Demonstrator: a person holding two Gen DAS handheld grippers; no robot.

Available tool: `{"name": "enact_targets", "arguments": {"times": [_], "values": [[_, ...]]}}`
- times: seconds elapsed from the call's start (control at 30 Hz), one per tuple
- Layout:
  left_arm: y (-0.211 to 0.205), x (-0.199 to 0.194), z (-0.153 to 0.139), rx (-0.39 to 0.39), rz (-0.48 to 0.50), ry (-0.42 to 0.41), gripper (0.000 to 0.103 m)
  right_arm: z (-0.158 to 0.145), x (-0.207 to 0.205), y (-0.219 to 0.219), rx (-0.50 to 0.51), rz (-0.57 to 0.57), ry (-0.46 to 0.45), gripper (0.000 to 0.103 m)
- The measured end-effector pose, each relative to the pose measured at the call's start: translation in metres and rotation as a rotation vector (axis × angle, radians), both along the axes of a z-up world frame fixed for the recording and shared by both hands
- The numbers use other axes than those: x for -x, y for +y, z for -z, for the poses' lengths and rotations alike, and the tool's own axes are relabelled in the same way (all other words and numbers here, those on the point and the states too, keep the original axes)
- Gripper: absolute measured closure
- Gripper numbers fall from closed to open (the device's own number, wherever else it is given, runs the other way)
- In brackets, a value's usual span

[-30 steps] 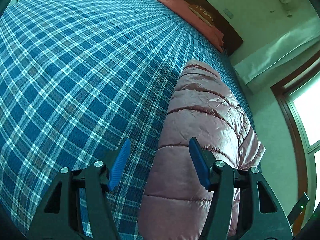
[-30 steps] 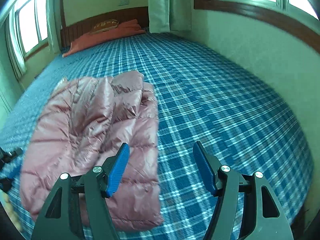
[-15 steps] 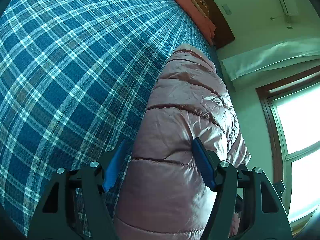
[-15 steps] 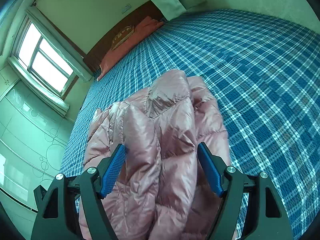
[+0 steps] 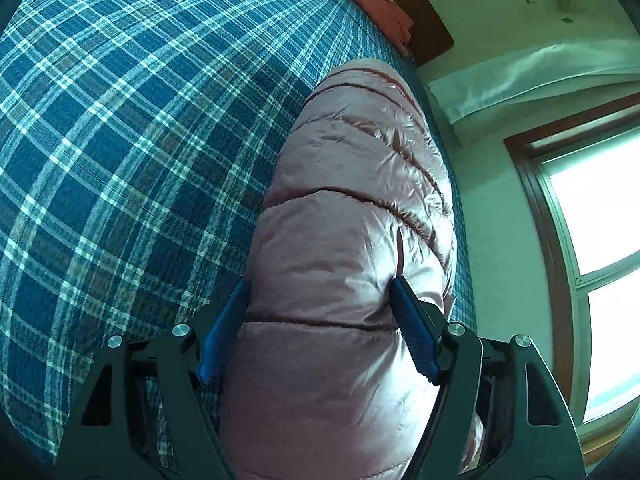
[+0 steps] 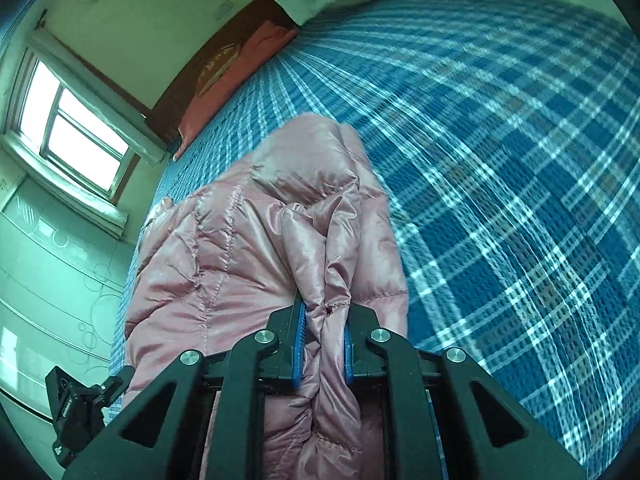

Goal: Fold large clothes
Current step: 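Hold the folded jacket with both grippers and press it together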

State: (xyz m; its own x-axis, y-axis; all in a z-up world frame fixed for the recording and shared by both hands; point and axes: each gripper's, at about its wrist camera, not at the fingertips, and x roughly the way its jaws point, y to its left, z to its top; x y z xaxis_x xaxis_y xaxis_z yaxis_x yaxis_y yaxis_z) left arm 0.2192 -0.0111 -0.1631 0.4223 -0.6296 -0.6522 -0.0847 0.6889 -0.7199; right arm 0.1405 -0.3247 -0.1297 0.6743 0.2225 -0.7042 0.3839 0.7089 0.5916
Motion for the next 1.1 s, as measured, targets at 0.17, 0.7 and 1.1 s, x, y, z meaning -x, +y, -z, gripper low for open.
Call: {"name": "enact_targets", "arguments": {"times": [0.17,0.7,1.1], "values": [[0.004,0.006,-0.002,0.002,0.010,-0.023,0.030,-0.009,0.012,-0.004,-0.038,-0.023,-0.009,0.081],[0.024,0.063,-0.007,0.013,0.019,-0.061,0.027,-0.039,0.112,0.054,-0.019,-0.092,0.021,0.052],[0.004,0.058,0.019,-0.077,0.025,-0.032,0.038,0.014,0.119,0.043,-0.085,-0.040,0.008,0.079]]}}
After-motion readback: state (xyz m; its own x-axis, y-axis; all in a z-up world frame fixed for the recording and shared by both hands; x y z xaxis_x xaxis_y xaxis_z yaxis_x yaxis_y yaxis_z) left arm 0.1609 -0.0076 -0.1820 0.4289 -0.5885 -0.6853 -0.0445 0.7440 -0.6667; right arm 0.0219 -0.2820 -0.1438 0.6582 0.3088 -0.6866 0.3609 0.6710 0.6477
